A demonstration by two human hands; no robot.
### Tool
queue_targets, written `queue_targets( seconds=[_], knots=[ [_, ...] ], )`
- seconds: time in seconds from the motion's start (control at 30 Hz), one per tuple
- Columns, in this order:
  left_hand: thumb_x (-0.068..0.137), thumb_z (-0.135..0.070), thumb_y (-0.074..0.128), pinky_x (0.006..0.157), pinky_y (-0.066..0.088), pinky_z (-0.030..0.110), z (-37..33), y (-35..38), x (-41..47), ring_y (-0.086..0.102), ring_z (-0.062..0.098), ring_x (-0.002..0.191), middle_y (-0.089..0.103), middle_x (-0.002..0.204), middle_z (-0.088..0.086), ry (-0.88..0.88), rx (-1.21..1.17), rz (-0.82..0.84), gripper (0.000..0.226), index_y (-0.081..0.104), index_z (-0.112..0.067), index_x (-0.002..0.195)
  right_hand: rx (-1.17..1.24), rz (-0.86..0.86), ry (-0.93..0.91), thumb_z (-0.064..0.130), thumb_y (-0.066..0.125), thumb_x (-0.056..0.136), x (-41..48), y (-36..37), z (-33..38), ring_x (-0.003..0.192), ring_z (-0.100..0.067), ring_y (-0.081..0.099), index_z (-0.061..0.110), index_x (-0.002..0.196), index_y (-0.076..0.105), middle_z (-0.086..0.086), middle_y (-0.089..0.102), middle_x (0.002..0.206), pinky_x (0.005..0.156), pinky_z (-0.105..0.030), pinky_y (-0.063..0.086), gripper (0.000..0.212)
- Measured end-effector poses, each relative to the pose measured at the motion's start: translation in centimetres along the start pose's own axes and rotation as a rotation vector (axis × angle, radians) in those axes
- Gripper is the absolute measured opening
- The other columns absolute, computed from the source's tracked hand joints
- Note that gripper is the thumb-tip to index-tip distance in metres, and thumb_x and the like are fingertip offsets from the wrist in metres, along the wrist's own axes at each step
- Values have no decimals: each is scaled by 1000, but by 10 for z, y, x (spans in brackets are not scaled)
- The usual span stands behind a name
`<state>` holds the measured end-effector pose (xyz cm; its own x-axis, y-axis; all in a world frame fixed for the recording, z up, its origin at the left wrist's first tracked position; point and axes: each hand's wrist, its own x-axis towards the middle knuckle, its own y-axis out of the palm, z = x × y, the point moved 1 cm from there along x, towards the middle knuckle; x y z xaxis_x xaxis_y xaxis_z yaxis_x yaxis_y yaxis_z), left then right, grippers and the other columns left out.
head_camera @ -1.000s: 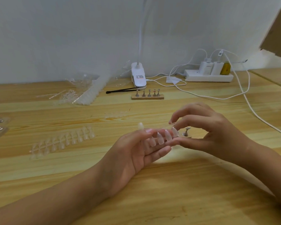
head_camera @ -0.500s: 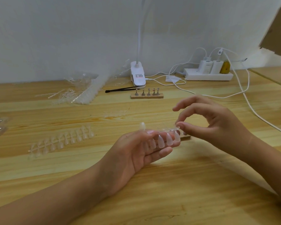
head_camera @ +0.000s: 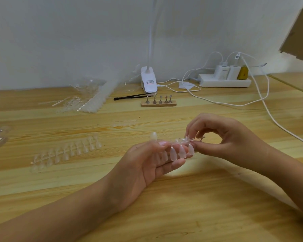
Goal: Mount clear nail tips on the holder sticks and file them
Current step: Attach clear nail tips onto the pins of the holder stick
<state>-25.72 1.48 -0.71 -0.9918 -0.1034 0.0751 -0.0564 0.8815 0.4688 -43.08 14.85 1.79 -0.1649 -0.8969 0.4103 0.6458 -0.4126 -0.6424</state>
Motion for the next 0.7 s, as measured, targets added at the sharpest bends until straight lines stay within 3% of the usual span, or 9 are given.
queue_targets(
  seconds=[0.17, 0.3, 0.4, 0.47, 0.6, 0.7],
  knots=[
    [92, -29, 55, 95, 52, 28, 1, 0, 1, 59, 32, 125, 63, 132, 18, -29, 24, 8, 39, 70, 1, 111, -146, -107, -34, 31, 72, 83, -1, -8, -6, 92, -17, 64, 17, 92, 67, 6, 68, 91, 81, -30, 51, 17],
    [93, -34, 52, 97, 50, 28, 1, 1, 1, 59, 26, 123, 63, 132, 17, -44, 102, 21, 43, 71, -2, 115, -355, -68, -68, 30, 69, 83, -3, -15, -14, 89, -18, 65, 15, 86, 69, 4, 68, 88, 79, -23, 48, 15],
    [92, -34, 52, 98, 50, 29, 1, 2, 1, 57, 26, 115, 62, 128, 22, -40, 142, 15, 39, 74, -6, 109, -403, -39, -111, 29, 69, 83, -4, -13, -17, 88, -17, 65, 14, 90, 69, 4, 68, 88, 78, -40, 53, 17],
    [91, -34, 53, 97, 51, 29, 1, 2, 0, 54, 27, 109, 63, 125, 22, -41, 180, 22, 37, 75, -11, 108, -420, -44, -132, 32, 68, 83, -4, -11, -16, 87, -16, 65, 14, 92, 69, 5, 67, 89, 76, -41, 54, 21],
    [92, -32, 50, 104, 45, 35, 3, 2, -2, 61, 26, 112, 72, 114, 1, -39, 296, 89, 30, 78, -23, 102, -438, -41, -155, 29, 70, 84, -3, -10, -16, 85, -17, 64, 13, 89, 69, 5, 67, 87, 75, -41, 53, 17],
    [92, -33, 52, 100, 46, 35, 5, 3, -2, 61, 21, 112, 72, 111, -1, -41, 332, 96, 29, 78, -24, 98, -449, -14, -154, 30, 69, 84, -3, -8, -17, 84, -18, 65, 13, 87, 69, 4, 68, 88, 74, -41, 53, 17]
  ],
)
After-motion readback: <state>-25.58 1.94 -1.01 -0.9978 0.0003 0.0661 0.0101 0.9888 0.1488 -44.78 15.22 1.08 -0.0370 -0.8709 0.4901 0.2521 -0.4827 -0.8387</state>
